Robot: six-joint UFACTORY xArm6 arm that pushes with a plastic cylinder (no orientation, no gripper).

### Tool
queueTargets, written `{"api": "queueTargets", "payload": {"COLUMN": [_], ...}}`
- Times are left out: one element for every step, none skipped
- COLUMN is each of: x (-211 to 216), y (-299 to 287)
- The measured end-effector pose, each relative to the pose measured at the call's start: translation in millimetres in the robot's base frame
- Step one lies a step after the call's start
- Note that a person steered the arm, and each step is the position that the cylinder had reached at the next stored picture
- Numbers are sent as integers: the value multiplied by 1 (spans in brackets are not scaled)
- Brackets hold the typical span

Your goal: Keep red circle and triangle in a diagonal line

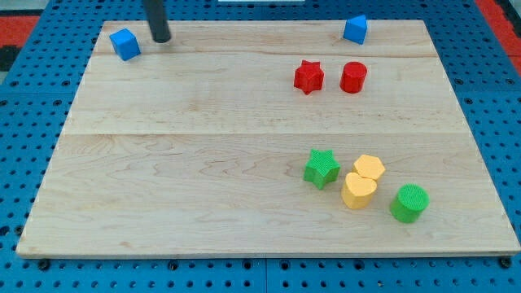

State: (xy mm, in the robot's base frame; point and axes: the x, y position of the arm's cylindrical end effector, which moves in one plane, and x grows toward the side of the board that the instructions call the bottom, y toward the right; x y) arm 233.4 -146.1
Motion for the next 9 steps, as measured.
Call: {"api": "queueTargets", "payload": {"x": [0,11,21,28,6,-40,-33,25,58], "y": [101,166,222,314,389,401,322,223,175]}}
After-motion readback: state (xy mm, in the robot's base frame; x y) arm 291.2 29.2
